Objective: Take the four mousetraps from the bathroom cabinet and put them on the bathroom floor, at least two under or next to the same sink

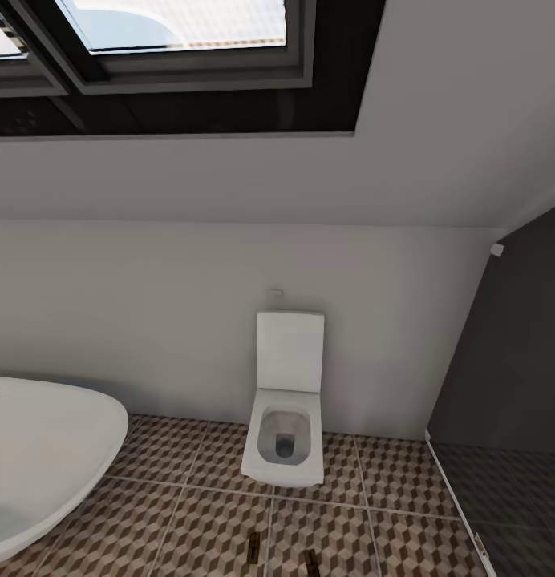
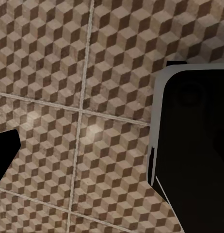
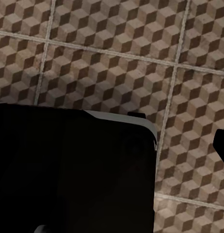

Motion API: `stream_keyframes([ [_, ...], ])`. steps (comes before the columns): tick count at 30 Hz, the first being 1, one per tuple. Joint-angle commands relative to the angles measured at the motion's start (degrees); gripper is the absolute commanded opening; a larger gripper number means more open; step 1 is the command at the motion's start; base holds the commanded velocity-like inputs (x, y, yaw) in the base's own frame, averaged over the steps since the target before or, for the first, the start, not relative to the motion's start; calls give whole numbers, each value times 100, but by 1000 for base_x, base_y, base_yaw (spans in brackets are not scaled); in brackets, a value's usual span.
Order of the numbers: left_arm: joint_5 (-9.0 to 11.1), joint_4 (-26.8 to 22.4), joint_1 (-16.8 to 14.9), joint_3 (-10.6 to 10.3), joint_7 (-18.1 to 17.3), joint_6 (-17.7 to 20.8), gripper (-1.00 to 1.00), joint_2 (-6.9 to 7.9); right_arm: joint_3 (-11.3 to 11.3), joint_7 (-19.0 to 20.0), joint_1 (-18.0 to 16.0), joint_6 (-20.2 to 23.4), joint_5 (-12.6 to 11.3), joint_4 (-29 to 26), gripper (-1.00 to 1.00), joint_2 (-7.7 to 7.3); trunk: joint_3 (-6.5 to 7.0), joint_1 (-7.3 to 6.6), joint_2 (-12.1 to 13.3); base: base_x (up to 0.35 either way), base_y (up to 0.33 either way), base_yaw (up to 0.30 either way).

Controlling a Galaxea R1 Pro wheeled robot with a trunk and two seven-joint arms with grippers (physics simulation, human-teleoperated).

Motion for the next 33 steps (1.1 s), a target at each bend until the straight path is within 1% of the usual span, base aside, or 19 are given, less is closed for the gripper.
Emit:
stream_keyframes([
  [1,28,5,-4,-47,16,-15,100,-1,35,-6,-6,-19,-23,6,100,0,-11,3,-11,0,0,0],
  [33,28,5,-4,-47,16,-15,100,0,35,-6,-7,-20,-23,6,100,0,-11,3,-11,0,0,0],
])
